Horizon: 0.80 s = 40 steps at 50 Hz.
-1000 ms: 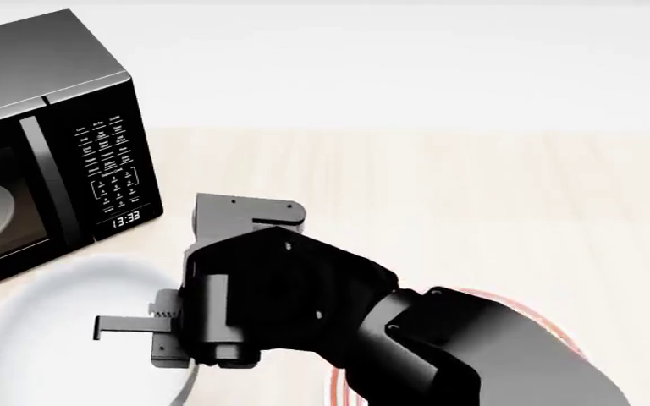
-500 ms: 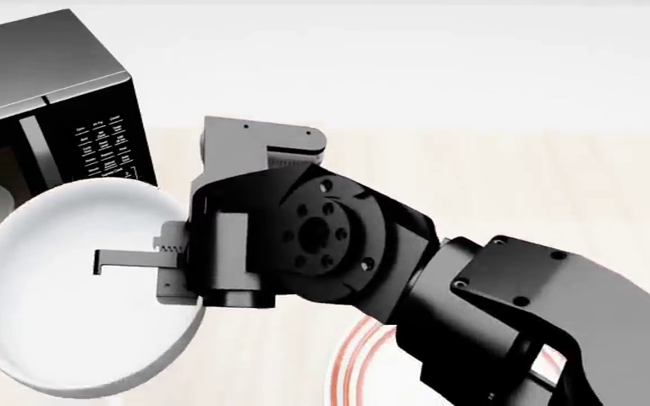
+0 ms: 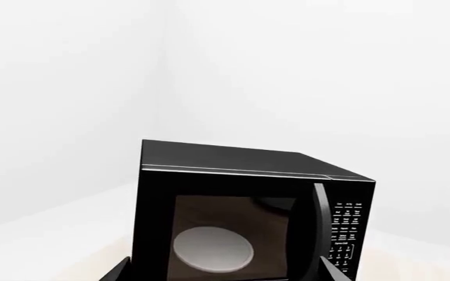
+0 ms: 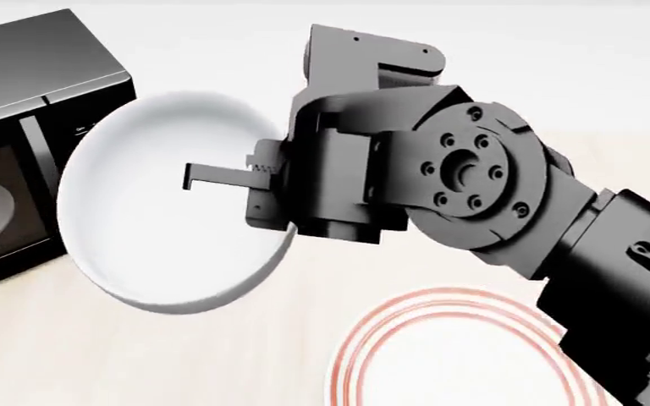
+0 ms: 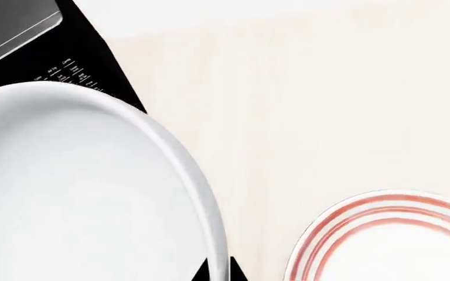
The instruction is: Put the white bowl to the right of the plate.
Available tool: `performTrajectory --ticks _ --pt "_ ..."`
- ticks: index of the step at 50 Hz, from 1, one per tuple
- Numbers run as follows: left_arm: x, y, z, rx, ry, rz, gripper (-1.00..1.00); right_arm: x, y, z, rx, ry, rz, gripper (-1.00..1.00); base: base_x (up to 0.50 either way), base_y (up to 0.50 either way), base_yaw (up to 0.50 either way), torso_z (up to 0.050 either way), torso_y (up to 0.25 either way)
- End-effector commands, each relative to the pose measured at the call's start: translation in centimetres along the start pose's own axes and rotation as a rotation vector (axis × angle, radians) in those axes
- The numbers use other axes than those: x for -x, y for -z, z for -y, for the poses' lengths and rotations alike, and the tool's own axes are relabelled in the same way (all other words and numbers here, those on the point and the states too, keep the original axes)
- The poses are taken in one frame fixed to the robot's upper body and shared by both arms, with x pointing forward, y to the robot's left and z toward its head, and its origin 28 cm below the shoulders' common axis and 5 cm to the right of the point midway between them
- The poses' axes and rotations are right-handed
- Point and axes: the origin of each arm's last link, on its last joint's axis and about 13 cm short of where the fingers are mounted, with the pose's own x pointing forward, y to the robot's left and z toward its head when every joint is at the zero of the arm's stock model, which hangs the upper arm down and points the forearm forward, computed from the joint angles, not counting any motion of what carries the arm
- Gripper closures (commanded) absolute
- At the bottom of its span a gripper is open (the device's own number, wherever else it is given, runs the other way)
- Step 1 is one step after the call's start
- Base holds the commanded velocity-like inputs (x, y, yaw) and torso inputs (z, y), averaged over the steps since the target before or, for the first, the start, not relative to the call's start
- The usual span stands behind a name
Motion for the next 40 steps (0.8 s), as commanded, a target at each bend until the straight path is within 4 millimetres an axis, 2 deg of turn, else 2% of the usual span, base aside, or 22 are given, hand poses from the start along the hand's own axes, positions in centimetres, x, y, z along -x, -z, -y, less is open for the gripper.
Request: performTrajectory --ticks 1,6,16,17,23,30,33,40 --pt "-0.1 0.0 0.0 -0.001 -0.005 -0.003 -1.00 1.8 -2.4 2.5 -0.102 0.034 0.049 1.00 0.00 0.00 0.00 0.000 0.000" --pt "-0.1 0.1 0.0 -0.003 -0.007 -0.003 -1.00 1.7 -3.3 4.0 -0.130 0.026 0.048 1.00 0.00 0.00 0.00 0.000 0.000" --pt "-0.2 0.3 0.0 -0.008 -0.010 -0.006 -1.00 1.6 -4.1 7.1 -0.185 0.116 0.116 1.00 0.00 0.00 0.00 0.000 0.000" --pt "-0.2 0.1 0.1 -0.009 -0.008 -0.006 -1.00 1.6 -4.2 7.8 -0.254 0.127 0.095 1.00 0.00 0.00 0.00 0.000 0.000" --pt "-0.2 0.2 0.2 -0.013 -0.010 -0.007 -1.00 1.4 -4.6 10.2 -0.359 0.152 0.083 1.00 0.00 0.00 0.00 0.000 0.002" --pt "-0.2 0.4 0.2 -0.017 -0.010 -0.009 -1.00 0.6 -4.6 12.5 -0.441 0.214 0.066 1.00 0.00 0.00 0.00 0.000 0.000" --pt "-0.2 0.5 0.2 -0.019 -0.009 -0.011 -1.00 -0.4 -4.2 13.8 -0.463 0.283 0.052 1.00 0.00 0.00 0.00 0.000 0.000" --pt "-0.3 0.7 0.3 -0.024 -0.010 -0.014 -1.00 0.0 -4.2 15.9 -0.524 0.315 0.059 1.00 0.00 0.00 0.00 0.000 0.000"
